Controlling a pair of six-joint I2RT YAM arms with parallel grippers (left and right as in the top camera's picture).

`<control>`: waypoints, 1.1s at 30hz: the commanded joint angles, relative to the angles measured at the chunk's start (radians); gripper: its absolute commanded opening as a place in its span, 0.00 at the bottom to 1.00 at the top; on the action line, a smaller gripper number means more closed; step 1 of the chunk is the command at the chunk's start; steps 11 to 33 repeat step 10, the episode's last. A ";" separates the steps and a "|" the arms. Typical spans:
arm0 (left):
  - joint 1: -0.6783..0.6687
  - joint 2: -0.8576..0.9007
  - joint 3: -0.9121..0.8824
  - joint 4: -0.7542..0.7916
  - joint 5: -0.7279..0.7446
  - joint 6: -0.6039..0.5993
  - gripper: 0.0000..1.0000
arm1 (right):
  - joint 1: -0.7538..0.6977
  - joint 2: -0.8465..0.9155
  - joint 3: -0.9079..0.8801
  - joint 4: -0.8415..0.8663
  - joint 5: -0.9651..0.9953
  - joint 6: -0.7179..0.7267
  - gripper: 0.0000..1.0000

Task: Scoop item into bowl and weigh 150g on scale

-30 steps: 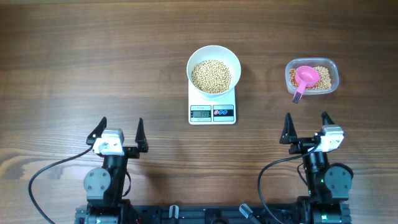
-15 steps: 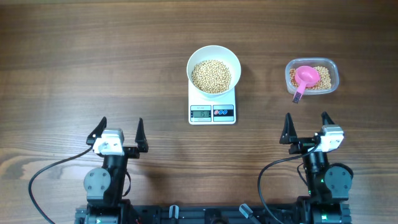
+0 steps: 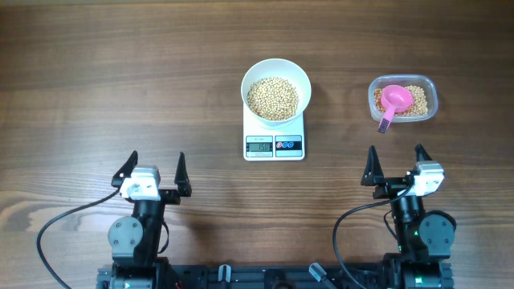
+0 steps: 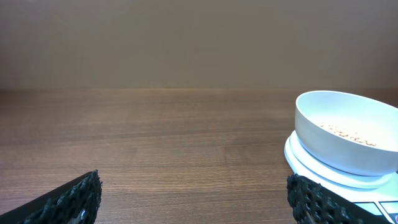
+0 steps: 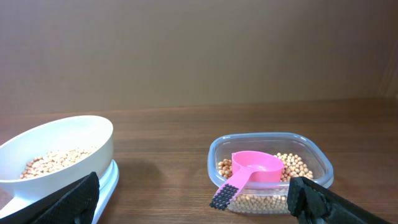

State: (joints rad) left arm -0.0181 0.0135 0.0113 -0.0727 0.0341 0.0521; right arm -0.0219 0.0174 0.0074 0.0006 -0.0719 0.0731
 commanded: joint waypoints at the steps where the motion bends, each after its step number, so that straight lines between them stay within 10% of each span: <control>1: 0.007 -0.011 -0.006 -0.004 -0.009 0.023 1.00 | 0.005 -0.010 -0.002 0.002 -0.005 -0.014 1.00; 33: 0.007 -0.011 -0.006 -0.004 -0.009 0.023 1.00 | 0.005 -0.010 -0.002 0.002 -0.005 -0.014 1.00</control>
